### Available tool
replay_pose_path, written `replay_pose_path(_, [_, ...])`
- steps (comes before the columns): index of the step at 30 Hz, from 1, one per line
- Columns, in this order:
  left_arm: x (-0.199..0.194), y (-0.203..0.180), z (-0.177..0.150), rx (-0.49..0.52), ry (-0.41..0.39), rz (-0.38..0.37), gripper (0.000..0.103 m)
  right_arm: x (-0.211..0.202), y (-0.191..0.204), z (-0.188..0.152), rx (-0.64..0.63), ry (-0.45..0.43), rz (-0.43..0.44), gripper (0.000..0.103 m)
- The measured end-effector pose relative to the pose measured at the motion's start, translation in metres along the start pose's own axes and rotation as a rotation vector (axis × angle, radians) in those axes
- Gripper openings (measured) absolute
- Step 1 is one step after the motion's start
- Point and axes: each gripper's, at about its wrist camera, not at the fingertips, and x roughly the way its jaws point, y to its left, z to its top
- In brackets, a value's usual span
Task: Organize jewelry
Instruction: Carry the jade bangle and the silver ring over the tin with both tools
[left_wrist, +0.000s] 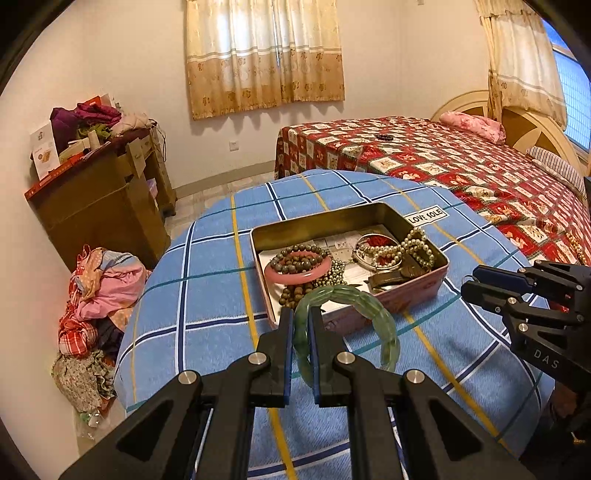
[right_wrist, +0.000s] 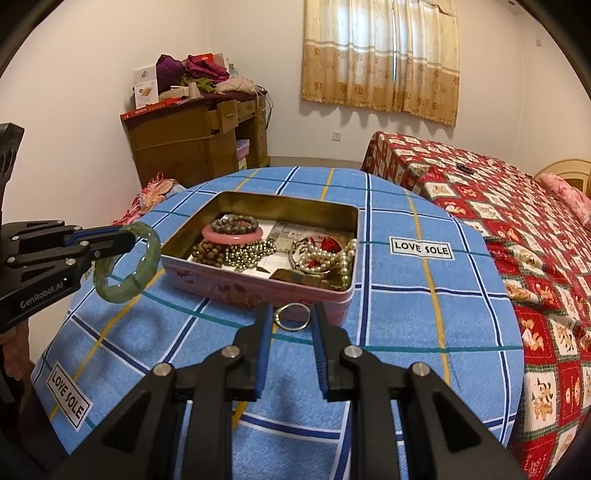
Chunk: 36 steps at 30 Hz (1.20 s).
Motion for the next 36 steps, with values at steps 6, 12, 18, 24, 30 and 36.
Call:
replay_pose_path(6, [-0.002,-0.001,0.007,0.001,-0.016,0.004,0.007,-0.002,0.000,0.004,-0.005,-0.011,0.001,0.024])
replay_pose_path(12, [-0.004,-0.003,0.012,0.002,-0.029,0.002,0.007,-0.004,0.001,0.011,-0.014,-0.027,0.000,0.024])
replay_pose_path(18, [-0.002,-0.003,0.017,0.009,-0.035,0.002,0.007,-0.005,0.000,0.019,-0.026,-0.045,-0.004,0.024])
replay_pose_path(24, [-0.001,-0.004,0.022,0.014,-0.041,0.001,0.007,-0.004,-0.002,0.027,-0.037,-0.059,-0.007,0.024])
replay_pose_path(30, [0.002,-0.005,0.029,0.021,-0.042,0.003,0.007,-0.002,-0.004,0.033,-0.049,-0.070,-0.010,0.024])
replay_pose_path(36, [0.009,-0.002,0.042,0.035,-0.046,0.016,0.007,0.000,-0.007,0.041,-0.056,-0.085,-0.015,0.024])
